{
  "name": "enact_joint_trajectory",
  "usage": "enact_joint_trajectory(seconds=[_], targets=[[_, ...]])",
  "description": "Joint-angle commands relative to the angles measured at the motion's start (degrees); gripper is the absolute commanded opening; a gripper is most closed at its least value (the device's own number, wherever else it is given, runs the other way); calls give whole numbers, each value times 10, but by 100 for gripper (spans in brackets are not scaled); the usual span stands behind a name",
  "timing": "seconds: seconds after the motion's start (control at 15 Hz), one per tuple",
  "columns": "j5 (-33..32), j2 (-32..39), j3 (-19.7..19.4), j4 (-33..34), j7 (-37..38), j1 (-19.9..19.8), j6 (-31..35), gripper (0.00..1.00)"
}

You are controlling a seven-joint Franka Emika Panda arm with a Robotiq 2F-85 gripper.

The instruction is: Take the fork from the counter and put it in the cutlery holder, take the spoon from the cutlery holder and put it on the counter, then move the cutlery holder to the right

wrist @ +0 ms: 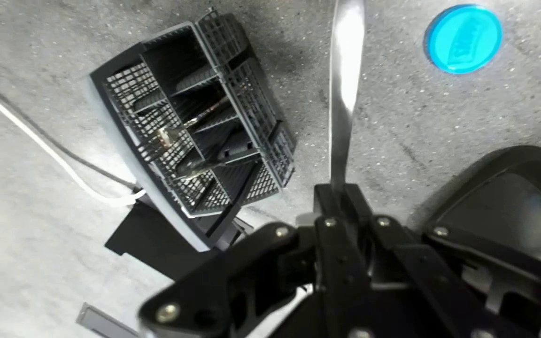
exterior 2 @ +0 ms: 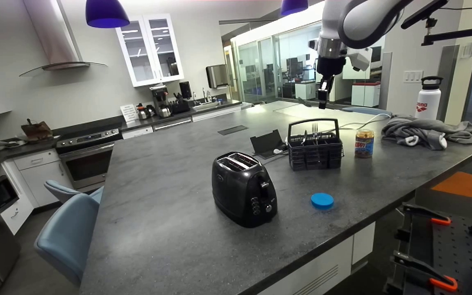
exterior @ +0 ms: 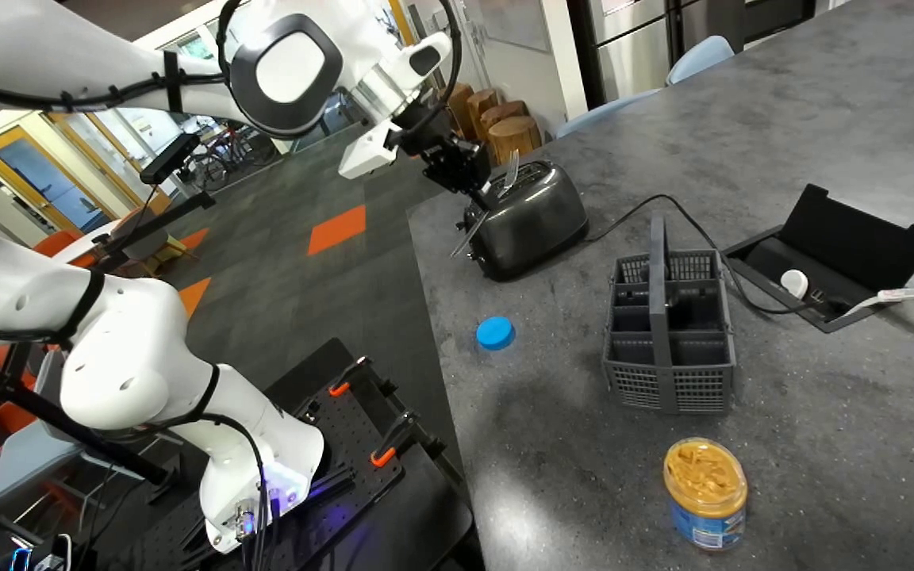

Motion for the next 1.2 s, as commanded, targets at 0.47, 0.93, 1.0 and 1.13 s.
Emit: enact_joint_trajectory(seconds=[0.47,0.93,1.0,1.13], targets=[[-360,-10,97,-80,457,-116,137,2],[-609,-13,123,-71,747,-175,203,2],[-655,-17,129,-67,796,-184,207,2],[-734,-28,136,-57,896,-190,198,2]])
